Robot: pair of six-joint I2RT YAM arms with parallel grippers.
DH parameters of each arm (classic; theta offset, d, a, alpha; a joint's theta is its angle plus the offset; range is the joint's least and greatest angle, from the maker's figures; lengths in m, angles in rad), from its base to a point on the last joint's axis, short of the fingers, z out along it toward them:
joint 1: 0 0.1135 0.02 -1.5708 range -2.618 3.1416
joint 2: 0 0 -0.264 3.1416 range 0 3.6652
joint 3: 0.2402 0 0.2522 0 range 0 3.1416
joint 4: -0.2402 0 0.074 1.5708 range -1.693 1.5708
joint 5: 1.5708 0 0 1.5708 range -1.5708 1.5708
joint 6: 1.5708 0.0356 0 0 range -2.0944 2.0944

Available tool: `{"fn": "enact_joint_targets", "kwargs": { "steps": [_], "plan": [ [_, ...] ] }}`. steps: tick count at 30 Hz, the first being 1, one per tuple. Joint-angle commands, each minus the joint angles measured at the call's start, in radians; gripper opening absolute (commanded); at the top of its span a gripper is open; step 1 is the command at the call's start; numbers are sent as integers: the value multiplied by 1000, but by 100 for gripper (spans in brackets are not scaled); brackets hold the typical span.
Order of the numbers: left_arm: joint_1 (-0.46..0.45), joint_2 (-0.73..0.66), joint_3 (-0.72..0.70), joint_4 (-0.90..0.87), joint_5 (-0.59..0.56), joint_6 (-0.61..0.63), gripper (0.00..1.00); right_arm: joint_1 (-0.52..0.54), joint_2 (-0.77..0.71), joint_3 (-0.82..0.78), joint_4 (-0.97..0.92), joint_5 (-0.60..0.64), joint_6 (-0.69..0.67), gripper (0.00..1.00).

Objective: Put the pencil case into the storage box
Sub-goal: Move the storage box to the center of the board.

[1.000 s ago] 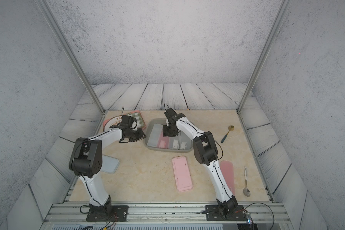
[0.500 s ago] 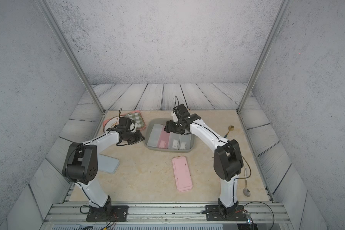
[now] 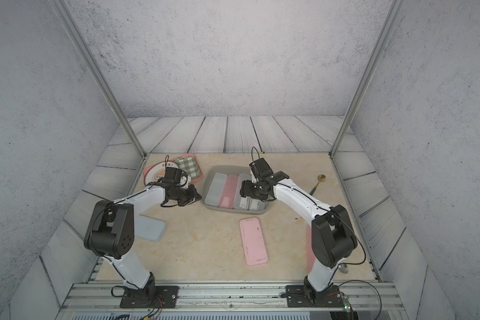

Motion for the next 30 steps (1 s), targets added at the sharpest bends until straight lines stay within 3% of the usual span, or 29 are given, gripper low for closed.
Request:
{"fn": "enact_joint_targets", "kwargs": {
  "steps": [1,7,10,16,21,23,27,30],
  "plan": [
    [0,-62,-29,-42,-18,18,0,-2,-182,-68,18,79,26,71],
    [7,-148,-90,-160,-96,24,0,-1,-433,-256,22,216,53,72],
    [13,-158,-106,-201,-78,24,0,-2,-557,-351,38,268,64,75],
    [12,-201,-122,-202,-74,3,2,-3,-695,-418,-127,308,71,80],
    [13,-228,-22,-255,-44,96,44,6,-724,-431,-385,202,98,92],
    [13,-247,53,-311,-45,201,67,72,-729,-443,-463,233,161,99],
    [13,-295,161,-479,-107,429,100,221,-721,-454,-527,332,284,99],
    [16,-350,169,-605,-127,487,100,246,-725,-497,-457,292,281,99]
  ]
}}
